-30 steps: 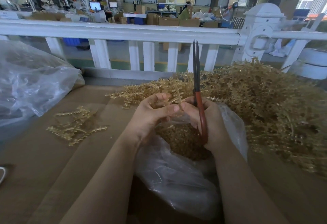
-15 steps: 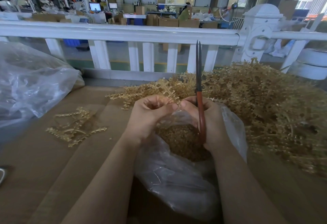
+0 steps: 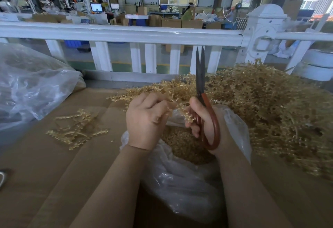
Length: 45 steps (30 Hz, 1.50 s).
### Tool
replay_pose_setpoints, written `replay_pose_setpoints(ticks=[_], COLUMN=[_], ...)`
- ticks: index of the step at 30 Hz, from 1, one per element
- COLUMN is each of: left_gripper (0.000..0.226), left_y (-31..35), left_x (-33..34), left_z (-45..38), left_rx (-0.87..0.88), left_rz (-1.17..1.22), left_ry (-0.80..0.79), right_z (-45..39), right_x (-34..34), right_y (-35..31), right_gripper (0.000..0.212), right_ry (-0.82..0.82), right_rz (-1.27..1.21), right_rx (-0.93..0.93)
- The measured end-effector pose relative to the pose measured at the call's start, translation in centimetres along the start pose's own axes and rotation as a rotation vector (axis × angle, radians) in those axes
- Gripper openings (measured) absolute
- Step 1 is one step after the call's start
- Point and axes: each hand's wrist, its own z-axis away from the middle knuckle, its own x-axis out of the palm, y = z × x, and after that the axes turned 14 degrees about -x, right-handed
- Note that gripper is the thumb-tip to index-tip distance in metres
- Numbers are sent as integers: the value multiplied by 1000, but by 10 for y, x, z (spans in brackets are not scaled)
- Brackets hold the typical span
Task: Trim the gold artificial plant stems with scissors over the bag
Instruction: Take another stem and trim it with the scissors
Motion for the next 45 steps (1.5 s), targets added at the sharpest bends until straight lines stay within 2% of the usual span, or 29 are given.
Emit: replay_pose_setpoints(ticks=[6,9,12,18,21,24,27,29,31,35,38,41,45], left_gripper=[20,18,31,65,75,74,49,32,22,11,19,25,20], left_y=[0,0,-1,1,2,1,2,8,13,13,12,11,10], left_x=[0,3,6,5,2,-4,-5,-4,-3,-1,-2,-1,0], left_z=[0,1,2,2,-2,-6,-6,-5,-3,-2,-1,-1,-2], left_rx=[-48,-139,-260,-699,-1012,-1268,-1204,-1107,-1087,-1086,-1093,-1083,-1128], left_rz=[43,66,103,321,598,849,872,847,898,971,996,1023,1089], left_ry=[31,-13,-66,-228,-356,-616,-912,-990,-953,-903,-929,-939,-817], right_z=[-1,-3,-3,-4,-5,-6,-8,-8,-8,-6,-4,-4,-4], right_x=[-3,-3,-2,-3,-4,-5,-5,-6,-6,-3,-1,-2,-2], right_y=[2,5,5,8,10,13,15,16,16,13,12,13,10], right_gripper=[18,25,29,6,8,18,18,15,8,20,9,7,14], right_ry=[-108,-66,-35,18,76,144,196,209,175,102,68,46,23], right_rz=[60,68,29,-5,-36,-34,-8,27,23,52,10,11,-26], right_rx=[-19,-31,-59,-67,-74,-93,-111,-110,-98,-131,-122,-120,-139])
